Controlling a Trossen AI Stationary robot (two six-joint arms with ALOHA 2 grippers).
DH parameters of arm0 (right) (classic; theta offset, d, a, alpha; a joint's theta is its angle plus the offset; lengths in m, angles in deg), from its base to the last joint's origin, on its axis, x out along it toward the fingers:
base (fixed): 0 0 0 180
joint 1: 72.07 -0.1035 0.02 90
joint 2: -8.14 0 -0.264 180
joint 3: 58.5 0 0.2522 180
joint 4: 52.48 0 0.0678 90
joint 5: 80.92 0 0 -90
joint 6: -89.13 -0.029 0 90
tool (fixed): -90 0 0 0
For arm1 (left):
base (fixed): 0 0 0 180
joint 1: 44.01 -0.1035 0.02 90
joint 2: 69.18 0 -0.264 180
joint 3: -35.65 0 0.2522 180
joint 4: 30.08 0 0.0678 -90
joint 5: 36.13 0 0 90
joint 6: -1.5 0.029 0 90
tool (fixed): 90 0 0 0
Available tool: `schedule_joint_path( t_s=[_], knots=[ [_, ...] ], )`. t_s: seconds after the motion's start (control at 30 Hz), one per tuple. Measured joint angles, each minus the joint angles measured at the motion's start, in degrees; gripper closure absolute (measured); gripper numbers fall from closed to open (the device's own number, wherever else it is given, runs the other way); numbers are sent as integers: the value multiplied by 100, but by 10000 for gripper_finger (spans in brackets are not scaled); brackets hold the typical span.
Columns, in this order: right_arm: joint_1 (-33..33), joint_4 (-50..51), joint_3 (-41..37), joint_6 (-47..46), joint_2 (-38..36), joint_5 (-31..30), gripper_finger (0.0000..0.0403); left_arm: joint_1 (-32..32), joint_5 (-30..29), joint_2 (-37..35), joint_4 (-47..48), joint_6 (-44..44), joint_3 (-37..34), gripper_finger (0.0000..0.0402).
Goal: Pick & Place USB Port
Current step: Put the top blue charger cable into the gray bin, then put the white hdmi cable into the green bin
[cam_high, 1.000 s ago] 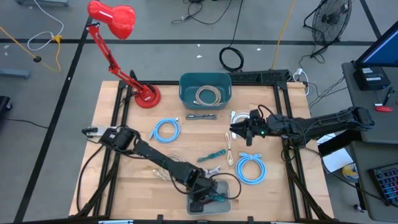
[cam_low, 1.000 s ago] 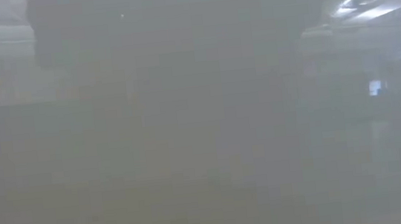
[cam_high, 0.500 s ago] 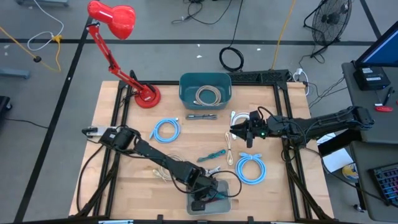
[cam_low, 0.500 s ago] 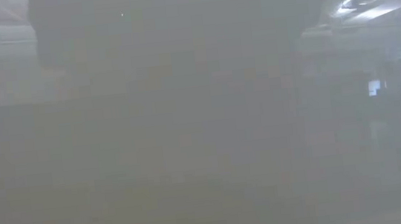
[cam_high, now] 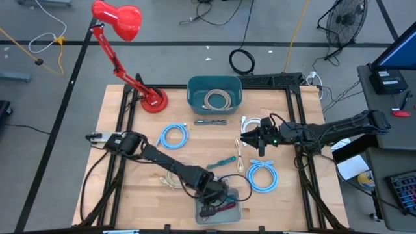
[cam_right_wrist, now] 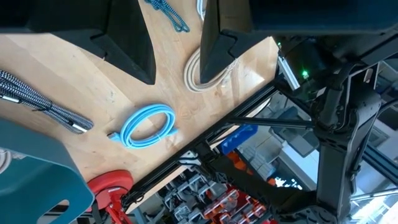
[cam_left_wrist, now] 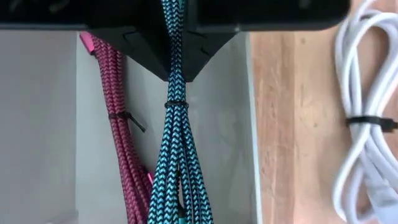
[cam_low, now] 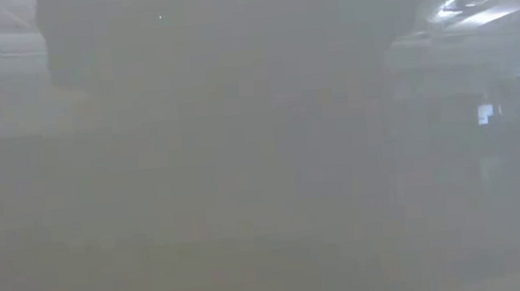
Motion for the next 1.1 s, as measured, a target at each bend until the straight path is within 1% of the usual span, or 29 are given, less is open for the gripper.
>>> schedule_joint_path(
  t_s=[0.17, 0.27, 0.4, 0.53, 0.7, 0.9, 1.1],
  knots=[
    [2, 0, 0, -8, 0, -2, 287, -2, -12, -2, 1, 68, 0, 332],
    [2, 0, 0, -18, 0, -2, 287, 7, -9, -2, -1, 72, 0, 321],
    [2, 0, 0, -17, 0, -4, 287, 2, 4, -2, -1, 88, 0, 322],
    [2, 2, 0, -7, 0, -7, 287, 2, 136, -2, 2, 92, 6, 325],
    [2, 24, 0, 1, 0, -9, 287, 2, 232, -7, 5, 132, 134, 326],
    [4, 128, -2, 15, 2, -162, 287, 15, 252, -11, 69, 332, 641, 326],
    [2, 126, -2, 26, 2, -160, 287, -10, 43, -11, 304, 572, 1353, 326]
  ],
)
